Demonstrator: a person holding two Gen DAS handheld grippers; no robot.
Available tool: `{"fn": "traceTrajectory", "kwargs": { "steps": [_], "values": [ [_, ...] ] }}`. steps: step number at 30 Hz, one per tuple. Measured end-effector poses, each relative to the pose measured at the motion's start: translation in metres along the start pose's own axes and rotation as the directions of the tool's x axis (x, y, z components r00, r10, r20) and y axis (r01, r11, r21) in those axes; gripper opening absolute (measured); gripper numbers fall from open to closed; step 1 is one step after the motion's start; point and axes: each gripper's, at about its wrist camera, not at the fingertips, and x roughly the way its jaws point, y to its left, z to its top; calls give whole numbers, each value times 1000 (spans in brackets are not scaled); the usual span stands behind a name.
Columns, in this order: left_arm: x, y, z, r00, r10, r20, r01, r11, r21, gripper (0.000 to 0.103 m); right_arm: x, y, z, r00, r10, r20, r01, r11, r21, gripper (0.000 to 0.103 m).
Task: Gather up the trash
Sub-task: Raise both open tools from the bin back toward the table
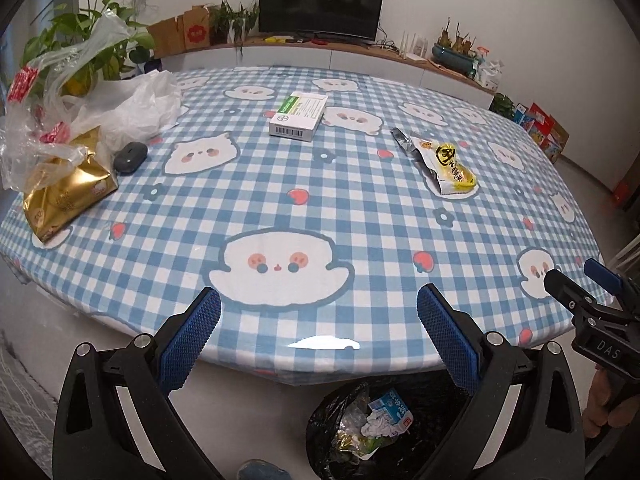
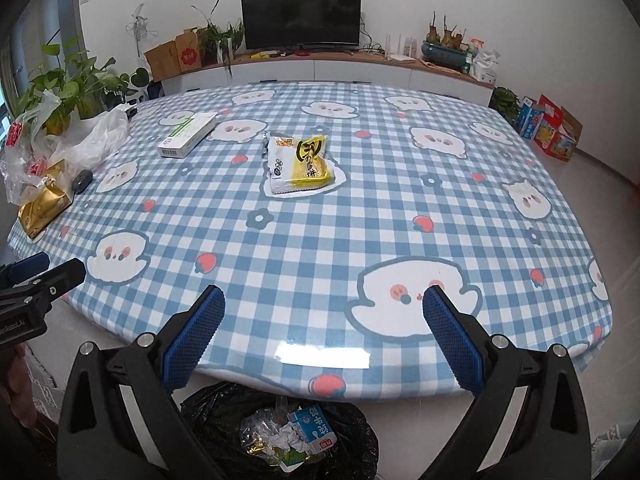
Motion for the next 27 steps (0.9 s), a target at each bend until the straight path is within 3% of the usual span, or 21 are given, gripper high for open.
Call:
{"fn": "traceTrajectory", "kwargs": {
  "steps": [6,12,27],
  "values": [
    [22,13,29,1000,30,-4,-30,999,-20,96,15,3,20,1000,4,2,-4,1000,-14,95],
    [41,22,61,1000,13,0,-13,999,-31,96,34,3,44,1000,8,-1,-8,1000,-13,95],
    [105,23,135,999,23,-22,-23,1000,6,96,91,12,101,1000,13,-26,-13,1000,-20,95]
  ]
}}
